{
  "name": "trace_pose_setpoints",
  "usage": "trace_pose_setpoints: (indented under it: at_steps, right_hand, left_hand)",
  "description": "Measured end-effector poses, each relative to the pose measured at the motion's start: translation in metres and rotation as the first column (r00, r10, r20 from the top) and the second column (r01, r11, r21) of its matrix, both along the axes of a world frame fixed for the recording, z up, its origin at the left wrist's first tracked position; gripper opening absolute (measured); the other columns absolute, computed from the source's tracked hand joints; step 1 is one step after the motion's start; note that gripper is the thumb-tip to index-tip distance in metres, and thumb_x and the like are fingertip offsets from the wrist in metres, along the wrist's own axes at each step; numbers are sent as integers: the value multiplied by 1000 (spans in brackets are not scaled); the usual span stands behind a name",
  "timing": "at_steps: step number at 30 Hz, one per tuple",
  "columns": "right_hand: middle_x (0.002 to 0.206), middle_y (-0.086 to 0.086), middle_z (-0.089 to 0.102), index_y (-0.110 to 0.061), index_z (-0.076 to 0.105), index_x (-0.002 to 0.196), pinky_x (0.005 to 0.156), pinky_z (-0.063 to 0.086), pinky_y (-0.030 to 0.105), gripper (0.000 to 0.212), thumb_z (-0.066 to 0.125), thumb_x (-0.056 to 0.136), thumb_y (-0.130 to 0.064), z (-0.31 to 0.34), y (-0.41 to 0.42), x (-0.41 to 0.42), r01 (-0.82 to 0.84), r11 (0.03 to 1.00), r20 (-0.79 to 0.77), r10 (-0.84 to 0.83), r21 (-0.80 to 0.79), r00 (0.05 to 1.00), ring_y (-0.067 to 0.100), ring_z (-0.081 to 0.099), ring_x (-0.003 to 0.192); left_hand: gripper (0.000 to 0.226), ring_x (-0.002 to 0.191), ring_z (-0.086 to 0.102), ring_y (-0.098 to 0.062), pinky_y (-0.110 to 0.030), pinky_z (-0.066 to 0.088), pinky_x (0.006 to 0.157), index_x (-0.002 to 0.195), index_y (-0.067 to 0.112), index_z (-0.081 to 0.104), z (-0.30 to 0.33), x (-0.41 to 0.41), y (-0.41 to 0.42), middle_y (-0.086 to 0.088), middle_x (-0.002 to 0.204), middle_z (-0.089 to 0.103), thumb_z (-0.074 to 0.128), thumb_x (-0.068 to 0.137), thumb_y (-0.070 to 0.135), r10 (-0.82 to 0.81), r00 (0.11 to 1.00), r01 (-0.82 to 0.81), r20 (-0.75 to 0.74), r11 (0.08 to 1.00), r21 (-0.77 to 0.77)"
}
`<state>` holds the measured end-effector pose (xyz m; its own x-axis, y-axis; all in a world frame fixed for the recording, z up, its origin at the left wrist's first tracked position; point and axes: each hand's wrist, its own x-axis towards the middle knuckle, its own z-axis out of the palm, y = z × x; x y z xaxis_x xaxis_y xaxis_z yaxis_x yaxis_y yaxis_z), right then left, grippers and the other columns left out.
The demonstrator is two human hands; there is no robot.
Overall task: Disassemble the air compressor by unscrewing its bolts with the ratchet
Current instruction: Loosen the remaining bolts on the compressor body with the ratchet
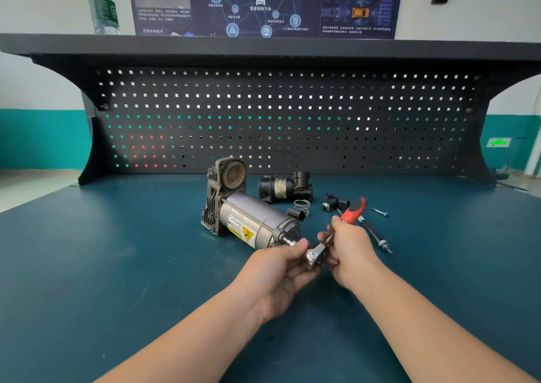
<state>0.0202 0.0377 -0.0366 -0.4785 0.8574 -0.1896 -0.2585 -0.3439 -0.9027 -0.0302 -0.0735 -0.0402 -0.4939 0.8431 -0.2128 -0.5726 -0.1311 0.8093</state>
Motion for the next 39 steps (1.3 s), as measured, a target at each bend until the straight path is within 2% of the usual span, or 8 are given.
trace_pose_setpoints:
  at_steps: [5, 12, 14, 24, 27, 30, 34, 39]
  right_hand:
    - [44, -6, 55, -15, 48, 75, 49, 38, 25, 31, 41, 100, -32, 6, -8, 2, 116, 825, 4, -141, 554, 990, 6, 47, 41]
    - [54, -2, 49, -18, 46, 85, 45, 38, 30, 13, 45, 92, -28, 4, -37, 13, 155, -204, -172, -68, 967, 983, 18, 45, 47]
    - [54, 0, 48, -15, 47, 87, 42, 38, 30, 13, 44, 92, -27, 3, -37, 12, 140, -275, -169, -85, 951, 982, 21, 45, 46]
    - [45, -5, 55, -15, 47, 76, 37, 33, 17, 31, 38, 101, -30, 4, -3, -2, 93, 929, 127, -147, 358, 981, 6, 43, 32]
    - [59, 3, 55, -12, 45, 76, 28, 22, 8, 30, 40, 101, -28, -1, -1, 0, -9, 995, 70, 16, -101, 997, 7, 32, 18]
    - [51, -3, 56, -13, 47, 77, 34, 31, 17, 30, 41, 101, -30, -1, -4, -2, 58, 984, 77, -72, 166, 994, 8, 43, 33]
    - [49, -10, 54, -21, 46, 74, 50, 38, 19, 29, 42, 99, -34, 7, -21, 6, 184, 509, -94, -196, 841, 976, 5, 48, 47]
    - [55, -8, 43, -5, 58, 78, 44, 33, 28, 26, 47, 91, -25, 6, -41, 12, 153, -272, -197, -144, 950, 970, 15, 40, 47]
  left_hand:
    - [15, 73, 67, -23, -30, 59, 63, 97, -4, 64, -4, -1, 0, -16, 82, 71, 60, 88, 7, 4, 998, -3, -55, 1000, 3]
    - [32, 55, 67, -14, -21, 54, 50, 67, 2, 71, 0, 1, -6, -8, 64, 69, 49, 90, -2, -28, 997, 29, -71, 1000, 11]
    - [40, 55, 67, -14, -22, 53, 49, 61, 3, 72, 1, 1, -6, -8, 62, 69, 46, 91, -3, -30, 997, 31, -69, 999, 20]
    - [12, 73, 67, -24, -30, 59, 58, 96, -2, 63, -1, 1, 0, -16, 81, 71, 57, 89, 6, 8, 1000, -8, 14, 1000, 8]
    - [12, 69, 71, -22, -28, 59, 60, 96, -1, 64, -4, -1, -1, -15, 83, 72, 59, 89, 8, 8, 1000, -8, -13, 1000, -2]
    - [12, 70, 70, -20, -28, 59, 62, 95, -1, 64, -6, -1, 0, -15, 85, 73, 61, 88, 9, 13, 999, -13, -30, 1000, -1]
    - [17, 67, 71, -19, -26, 57, 56, 98, -1, 66, -7, 0, 0, -14, 83, 73, 62, 87, 10, 26, 999, -26, -29, 1000, -7]
    - [21, 52, 66, -15, -21, 53, 48, 72, 5, 67, -4, 1, -5, -7, 60, 67, 52, 87, 0, 32, 997, -34, -64, 999, -29]
